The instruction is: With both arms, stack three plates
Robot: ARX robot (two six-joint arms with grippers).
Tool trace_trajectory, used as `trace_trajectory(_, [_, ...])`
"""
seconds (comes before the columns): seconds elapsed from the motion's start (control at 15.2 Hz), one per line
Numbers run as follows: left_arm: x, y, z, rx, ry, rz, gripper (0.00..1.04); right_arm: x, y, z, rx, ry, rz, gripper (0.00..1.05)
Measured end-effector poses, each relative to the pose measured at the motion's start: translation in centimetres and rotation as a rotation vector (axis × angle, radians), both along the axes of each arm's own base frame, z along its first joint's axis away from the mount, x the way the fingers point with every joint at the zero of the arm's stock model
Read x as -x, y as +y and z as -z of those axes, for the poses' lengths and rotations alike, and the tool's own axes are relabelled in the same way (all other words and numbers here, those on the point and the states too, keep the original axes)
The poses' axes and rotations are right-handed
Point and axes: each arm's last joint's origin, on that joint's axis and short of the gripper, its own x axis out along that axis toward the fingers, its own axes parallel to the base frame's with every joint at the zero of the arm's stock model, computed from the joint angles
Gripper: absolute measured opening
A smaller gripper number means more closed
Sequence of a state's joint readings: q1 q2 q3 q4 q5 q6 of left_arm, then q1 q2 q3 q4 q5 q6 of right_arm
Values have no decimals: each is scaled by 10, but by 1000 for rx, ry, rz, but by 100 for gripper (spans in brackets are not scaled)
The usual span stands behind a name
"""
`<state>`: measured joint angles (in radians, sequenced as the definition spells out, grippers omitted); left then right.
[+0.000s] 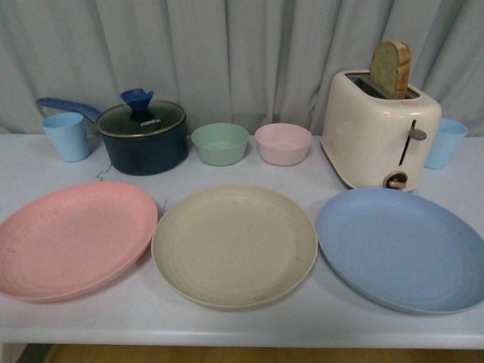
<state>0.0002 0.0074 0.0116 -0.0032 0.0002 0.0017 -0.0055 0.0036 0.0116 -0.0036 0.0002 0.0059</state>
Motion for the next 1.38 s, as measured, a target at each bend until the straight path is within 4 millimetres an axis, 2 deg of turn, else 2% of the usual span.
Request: trace_trajectory(1.38, [0, 0, 0, 0, 0, 0, 98, 0, 0, 0, 0, 0, 0, 98])
